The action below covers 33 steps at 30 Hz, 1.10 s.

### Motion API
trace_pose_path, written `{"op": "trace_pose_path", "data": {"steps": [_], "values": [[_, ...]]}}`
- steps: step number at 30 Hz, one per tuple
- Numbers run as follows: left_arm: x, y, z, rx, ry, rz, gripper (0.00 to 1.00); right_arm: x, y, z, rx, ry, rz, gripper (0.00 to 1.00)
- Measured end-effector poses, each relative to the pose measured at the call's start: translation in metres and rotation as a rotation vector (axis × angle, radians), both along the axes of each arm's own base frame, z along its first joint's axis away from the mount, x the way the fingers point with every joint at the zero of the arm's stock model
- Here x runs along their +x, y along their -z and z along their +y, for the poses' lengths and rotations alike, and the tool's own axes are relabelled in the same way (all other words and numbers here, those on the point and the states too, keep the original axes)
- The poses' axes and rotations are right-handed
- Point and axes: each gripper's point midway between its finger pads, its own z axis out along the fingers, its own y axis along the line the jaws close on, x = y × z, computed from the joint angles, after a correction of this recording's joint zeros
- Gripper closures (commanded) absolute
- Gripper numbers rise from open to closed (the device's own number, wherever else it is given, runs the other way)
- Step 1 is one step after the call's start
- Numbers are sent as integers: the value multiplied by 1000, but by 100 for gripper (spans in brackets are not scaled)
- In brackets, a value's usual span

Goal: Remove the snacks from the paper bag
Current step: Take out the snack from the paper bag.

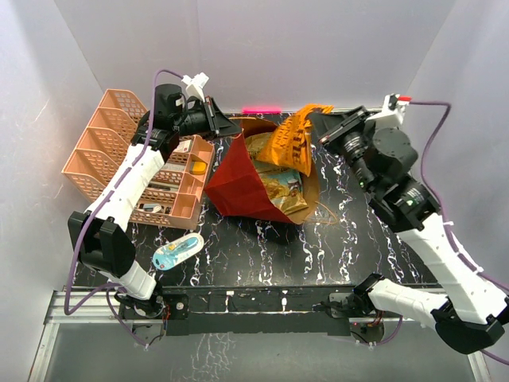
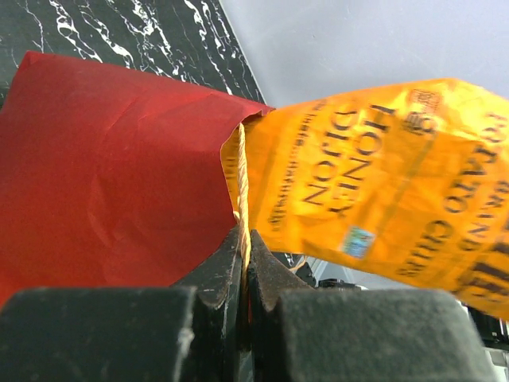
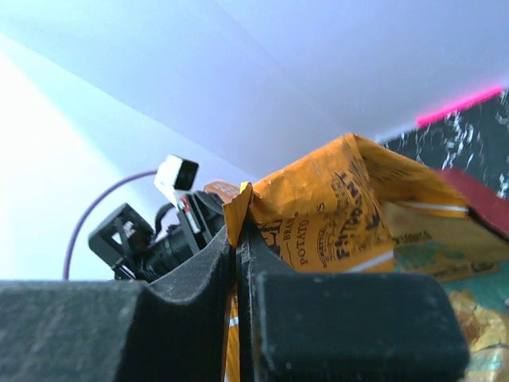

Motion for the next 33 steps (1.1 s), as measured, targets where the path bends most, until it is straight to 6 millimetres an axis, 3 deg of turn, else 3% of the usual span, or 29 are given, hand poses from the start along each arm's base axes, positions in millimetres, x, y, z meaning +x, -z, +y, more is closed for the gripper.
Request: {"op": "trace_pose_path", "data": {"steps": [6,10,15,20,24,27,33], "values": [[3,2,3,11,-15,-3,100,-12,-60,-33,-55,110,-122,93],[4,3,5,17,-21,-4,100,-8,-79,-58,-123,237,-149,93],[4,3,5,18,-21,-6,100,20,-83,-78,-249,421,-122,93],[4,3,5,18,-20,-5,100,72,-48,-84,-380,496,-40,93],[4,3,5,17,-19,-6,100,130,-4,-132,-370,553,67,93],[3,2,5,15,-16,-5,100,160,42,-162,-325,552,149,93],[3,2,4,13,-11,-4,100,223,114,-188,-161,506,267,93]]}}
